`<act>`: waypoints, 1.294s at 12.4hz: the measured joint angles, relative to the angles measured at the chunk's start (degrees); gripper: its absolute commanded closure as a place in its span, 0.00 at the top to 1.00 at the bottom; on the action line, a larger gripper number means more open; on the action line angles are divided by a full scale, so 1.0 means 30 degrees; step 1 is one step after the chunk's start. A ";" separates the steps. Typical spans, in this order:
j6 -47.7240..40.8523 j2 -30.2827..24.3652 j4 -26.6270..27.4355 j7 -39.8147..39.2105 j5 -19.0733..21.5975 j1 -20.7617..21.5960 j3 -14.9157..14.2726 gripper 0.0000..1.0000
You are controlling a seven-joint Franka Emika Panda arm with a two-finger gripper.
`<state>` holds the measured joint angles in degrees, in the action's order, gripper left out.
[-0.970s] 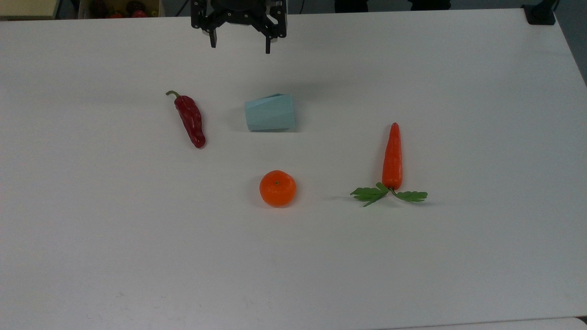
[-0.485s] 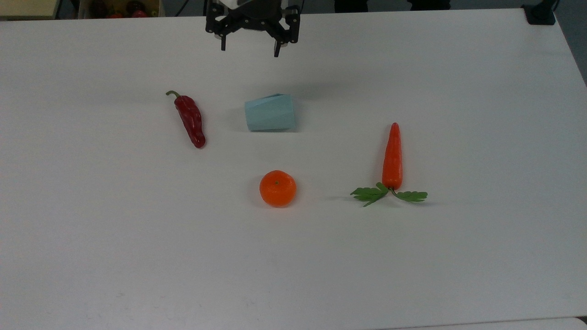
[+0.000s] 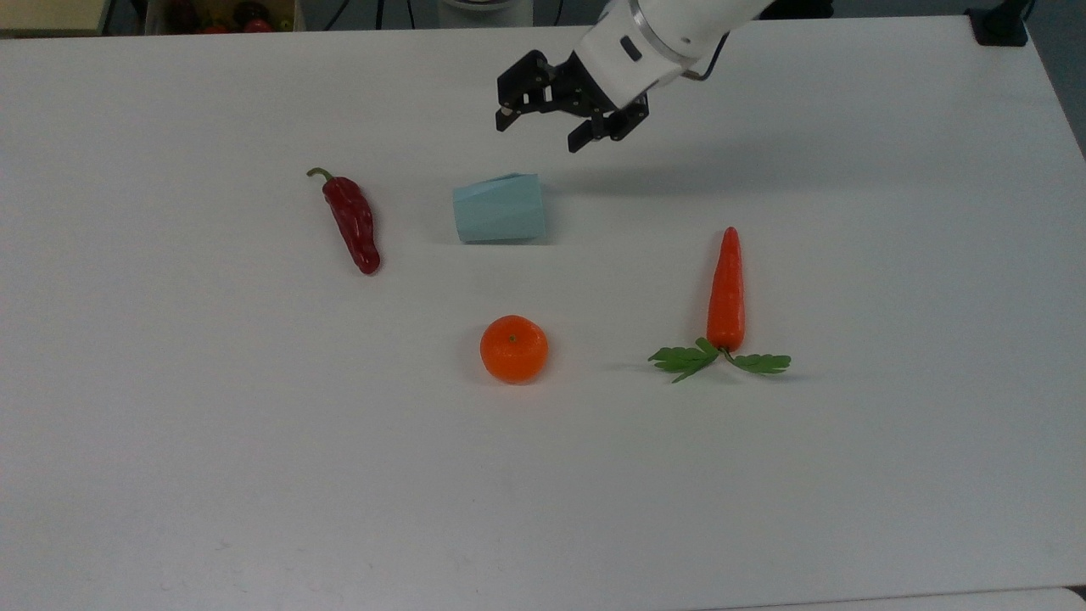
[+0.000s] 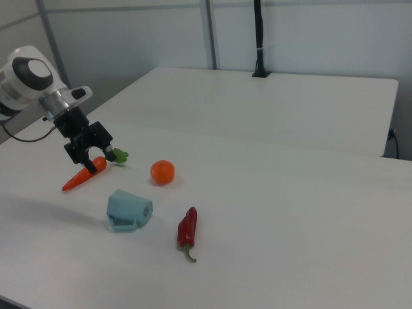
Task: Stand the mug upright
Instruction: 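Lower the gripper and grasp the mug at its base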
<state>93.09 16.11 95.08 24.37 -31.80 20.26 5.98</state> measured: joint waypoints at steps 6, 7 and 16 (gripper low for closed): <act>-0.0130 0.3258 0.0105 0.3928 -0.3337 0.1214 0.0024 0.90; -0.0130 0.3827 0.0102 0.4557 -0.3865 0.1220 0.0023 0.83; -0.1510 0.4913 -0.0179 0.5550 -0.5178 0.0639 -0.0456 0.06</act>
<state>88.56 30.85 94.54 41.02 -47.34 22.18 4.61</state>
